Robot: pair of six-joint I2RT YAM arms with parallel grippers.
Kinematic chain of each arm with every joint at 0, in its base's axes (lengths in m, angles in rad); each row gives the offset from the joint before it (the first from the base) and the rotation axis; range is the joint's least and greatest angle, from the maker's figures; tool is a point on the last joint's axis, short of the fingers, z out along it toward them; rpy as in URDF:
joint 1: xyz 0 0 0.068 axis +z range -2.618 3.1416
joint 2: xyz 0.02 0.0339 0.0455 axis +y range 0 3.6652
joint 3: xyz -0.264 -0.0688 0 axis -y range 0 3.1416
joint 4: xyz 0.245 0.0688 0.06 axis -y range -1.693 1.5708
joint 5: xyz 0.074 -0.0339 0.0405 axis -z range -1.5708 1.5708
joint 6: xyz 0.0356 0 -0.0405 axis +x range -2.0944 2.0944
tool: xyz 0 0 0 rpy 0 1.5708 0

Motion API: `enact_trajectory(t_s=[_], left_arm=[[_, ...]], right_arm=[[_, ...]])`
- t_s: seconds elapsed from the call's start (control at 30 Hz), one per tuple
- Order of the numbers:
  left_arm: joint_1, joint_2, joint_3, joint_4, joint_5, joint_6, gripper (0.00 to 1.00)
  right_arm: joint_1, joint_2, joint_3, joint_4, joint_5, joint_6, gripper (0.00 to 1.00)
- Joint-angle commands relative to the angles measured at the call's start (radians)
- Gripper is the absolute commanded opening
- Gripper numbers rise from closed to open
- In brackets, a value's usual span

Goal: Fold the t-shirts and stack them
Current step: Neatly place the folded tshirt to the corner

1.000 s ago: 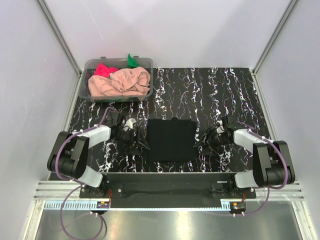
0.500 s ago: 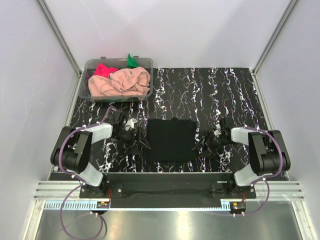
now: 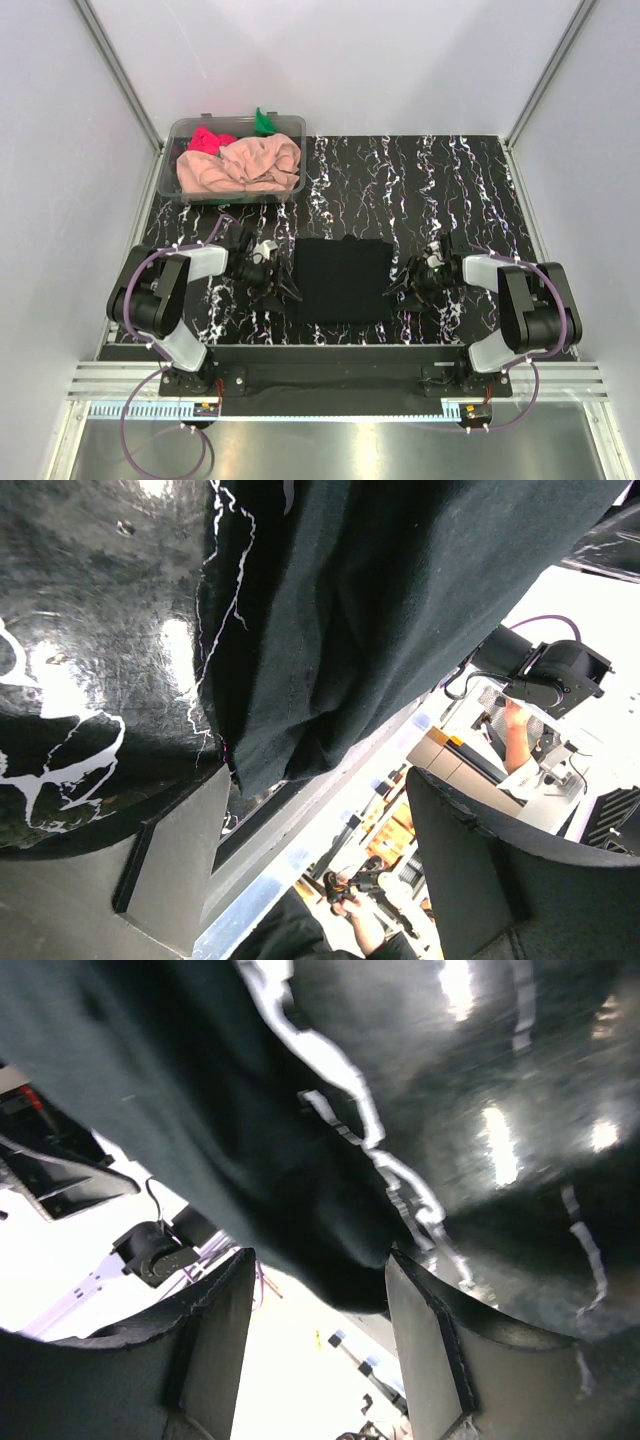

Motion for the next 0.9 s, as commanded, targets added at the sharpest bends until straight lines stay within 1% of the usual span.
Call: enact_trajectory(t_s=[0.0, 0.13, 0.3, 0.37, 0.4, 0.53, 0.63, 0.87], left_arm=[[0.005, -0.003, 0.030, 0.016, 0.026, 0.012, 0.76], [0.005, -0.013, 0.033, 0.018, 0.032, 0.003, 0.76], [0.003, 0.013, 0.040, 0.013, 0.056, 0.017, 0.76], [0.003, 0.026, 0.040, 0.013, 0.058, 0.019, 0.76], [0.003, 0.029, 0.040, 0.013, 0.062, 0.020, 0.76], [0.002, 0.039, 0.034, 0.013, 0.064, 0.020, 0.76], [0.002, 0.053, 0.028, 0.013, 0.081, 0.020, 0.76], [-0.004, 0.045, 0.030, 0.012, 0.113, 0.017, 0.76]], right_arm=[[0.002, 0.029, 0.018, 0.024, -0.015, -0.038, 0.62], [0.005, 0.035, 0.025, 0.011, -0.012, -0.041, 0.62], [0.037, 0.060, 0.065, 0.010, -0.015, -0.057, 0.62], [0.088, 0.085, 0.093, 0.010, -0.018, -0.058, 0.62], [0.088, 0.093, 0.102, 0.010, -0.018, -0.061, 0.62], [0.152, 0.142, 0.143, 0.011, -0.021, -0.066, 0.62], [0.166, 0.176, 0.145, 0.045, -0.058, -0.069, 0.62], [0.199, 0.198, 0.113, 0.059, -0.109, -0.089, 0.63]])
